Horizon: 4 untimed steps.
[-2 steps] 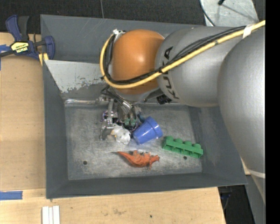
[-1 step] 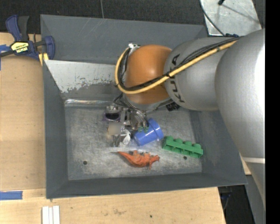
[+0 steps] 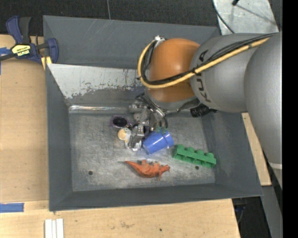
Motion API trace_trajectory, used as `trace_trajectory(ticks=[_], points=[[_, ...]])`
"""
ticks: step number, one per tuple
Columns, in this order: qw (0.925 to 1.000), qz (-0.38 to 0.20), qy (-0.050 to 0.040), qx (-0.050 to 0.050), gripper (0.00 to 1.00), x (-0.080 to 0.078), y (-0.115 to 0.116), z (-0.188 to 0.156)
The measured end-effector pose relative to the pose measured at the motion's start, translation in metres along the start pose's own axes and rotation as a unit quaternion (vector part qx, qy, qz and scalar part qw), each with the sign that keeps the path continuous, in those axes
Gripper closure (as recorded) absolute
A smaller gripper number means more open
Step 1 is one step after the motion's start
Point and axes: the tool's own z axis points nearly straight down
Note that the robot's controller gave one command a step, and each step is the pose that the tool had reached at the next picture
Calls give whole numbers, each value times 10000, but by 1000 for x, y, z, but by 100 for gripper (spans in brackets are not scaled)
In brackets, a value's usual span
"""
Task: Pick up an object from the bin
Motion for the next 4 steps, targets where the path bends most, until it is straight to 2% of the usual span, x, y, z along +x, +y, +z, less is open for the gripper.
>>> trace_trajectory(ticks=[1, 2, 4], points=[[9995, -325, 5, 5, 0, -2, -27, 22], [9931, -1166, -96, -41, 100, -23, -64, 39], [9932, -1164, -77, -38, 100, -22, -64, 36]])
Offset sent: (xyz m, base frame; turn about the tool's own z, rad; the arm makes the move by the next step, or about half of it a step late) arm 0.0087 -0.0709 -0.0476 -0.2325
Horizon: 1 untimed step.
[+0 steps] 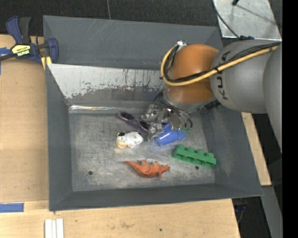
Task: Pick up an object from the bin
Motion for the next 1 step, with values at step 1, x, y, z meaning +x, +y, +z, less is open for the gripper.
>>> trace_trajectory(ticks=[1], points=[[10000, 0, 81, 14, 100, 3, -1, -16]])
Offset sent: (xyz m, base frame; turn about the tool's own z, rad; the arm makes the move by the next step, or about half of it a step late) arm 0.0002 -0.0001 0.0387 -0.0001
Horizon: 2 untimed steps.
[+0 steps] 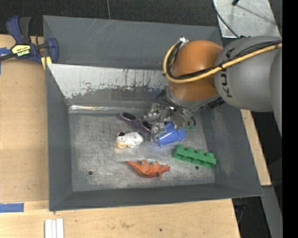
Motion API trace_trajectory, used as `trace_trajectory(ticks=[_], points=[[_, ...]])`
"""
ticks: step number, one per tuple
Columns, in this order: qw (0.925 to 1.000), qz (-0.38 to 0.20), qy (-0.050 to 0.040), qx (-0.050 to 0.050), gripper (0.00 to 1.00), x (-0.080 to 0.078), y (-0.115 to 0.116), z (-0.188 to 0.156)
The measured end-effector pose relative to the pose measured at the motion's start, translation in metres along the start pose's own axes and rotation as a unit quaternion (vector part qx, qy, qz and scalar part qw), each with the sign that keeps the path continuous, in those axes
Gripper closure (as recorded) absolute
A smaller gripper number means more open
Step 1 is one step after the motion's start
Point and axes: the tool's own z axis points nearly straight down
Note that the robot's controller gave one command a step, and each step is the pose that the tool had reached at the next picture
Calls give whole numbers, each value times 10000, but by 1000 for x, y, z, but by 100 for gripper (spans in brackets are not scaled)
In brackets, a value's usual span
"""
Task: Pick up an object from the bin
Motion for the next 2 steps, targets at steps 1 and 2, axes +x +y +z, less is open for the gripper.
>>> trace_trajectory(ticks=[1, 2], points=[[10000, 6, 1, 13, 100, -1, -1, -20], [10000, 10, -24, 16, 100, -2, -1, -31]])
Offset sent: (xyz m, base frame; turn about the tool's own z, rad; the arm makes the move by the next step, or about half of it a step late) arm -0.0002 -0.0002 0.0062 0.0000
